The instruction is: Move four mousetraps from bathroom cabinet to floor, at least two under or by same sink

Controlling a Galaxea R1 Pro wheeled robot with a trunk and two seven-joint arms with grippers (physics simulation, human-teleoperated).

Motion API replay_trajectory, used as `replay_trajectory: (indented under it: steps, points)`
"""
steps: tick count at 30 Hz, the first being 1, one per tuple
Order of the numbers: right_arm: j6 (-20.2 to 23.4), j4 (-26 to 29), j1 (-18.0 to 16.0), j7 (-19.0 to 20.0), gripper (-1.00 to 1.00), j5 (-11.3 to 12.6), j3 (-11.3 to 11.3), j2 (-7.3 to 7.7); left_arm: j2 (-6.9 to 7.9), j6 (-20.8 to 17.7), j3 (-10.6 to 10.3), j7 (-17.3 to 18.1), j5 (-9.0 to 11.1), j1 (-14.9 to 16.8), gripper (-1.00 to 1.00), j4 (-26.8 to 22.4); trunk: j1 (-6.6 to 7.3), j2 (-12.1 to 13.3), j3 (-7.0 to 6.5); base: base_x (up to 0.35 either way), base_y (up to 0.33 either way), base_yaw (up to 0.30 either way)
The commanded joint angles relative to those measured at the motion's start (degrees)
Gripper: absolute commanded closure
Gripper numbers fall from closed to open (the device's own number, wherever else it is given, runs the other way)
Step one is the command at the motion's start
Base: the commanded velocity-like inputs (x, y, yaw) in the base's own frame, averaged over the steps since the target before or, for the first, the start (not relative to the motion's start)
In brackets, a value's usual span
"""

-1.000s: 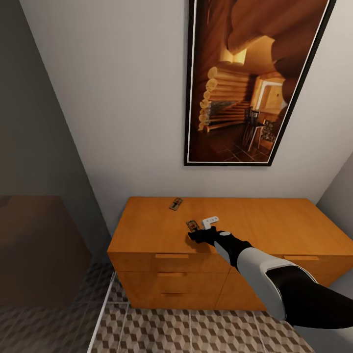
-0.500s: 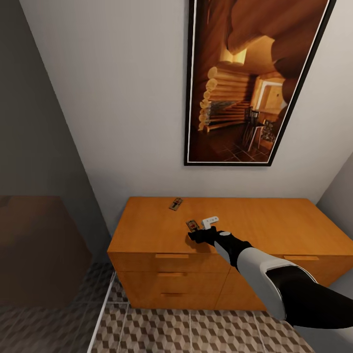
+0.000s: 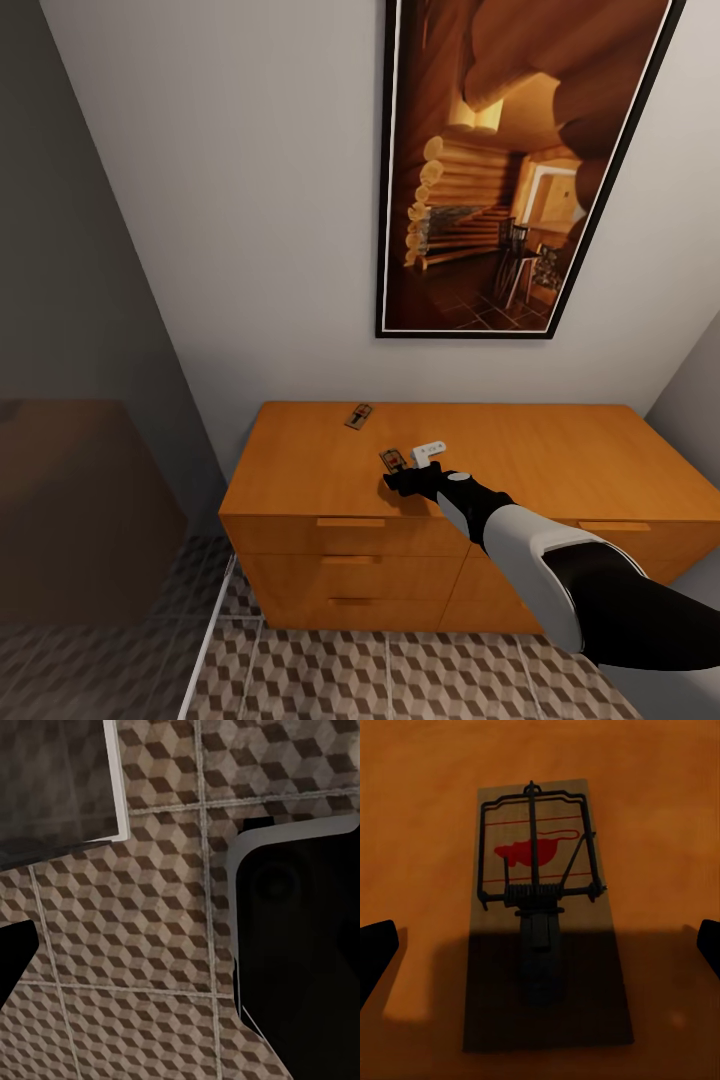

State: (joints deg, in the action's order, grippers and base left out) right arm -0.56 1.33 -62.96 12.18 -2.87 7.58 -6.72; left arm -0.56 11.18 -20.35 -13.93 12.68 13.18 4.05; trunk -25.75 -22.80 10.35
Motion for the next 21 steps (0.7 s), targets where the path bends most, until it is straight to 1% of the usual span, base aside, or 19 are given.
replay_trajectory:
  steps: [1, 21]
  points:
    - [-0.06, -0.01, -0.05, 0.05, -1.00, -0.30, 0.24, 0.01, -0.05, 0.42, -0.48, -0.05, 0.50, 0.12, -1.00, 0.26, -0.03, -0.12, 0.11, 0.000, 0.000, 0.000]
    - [-0.06, -0.01, -0.05, 0.04, -1.00, -0.30, 0.24, 0.04, -0.05, 0.42, -0.48, -0.05, 0.50, 0.12, -1.00, 0.26, -0.03, -0.12, 0.29, 0.000, 0.000, 0.000]
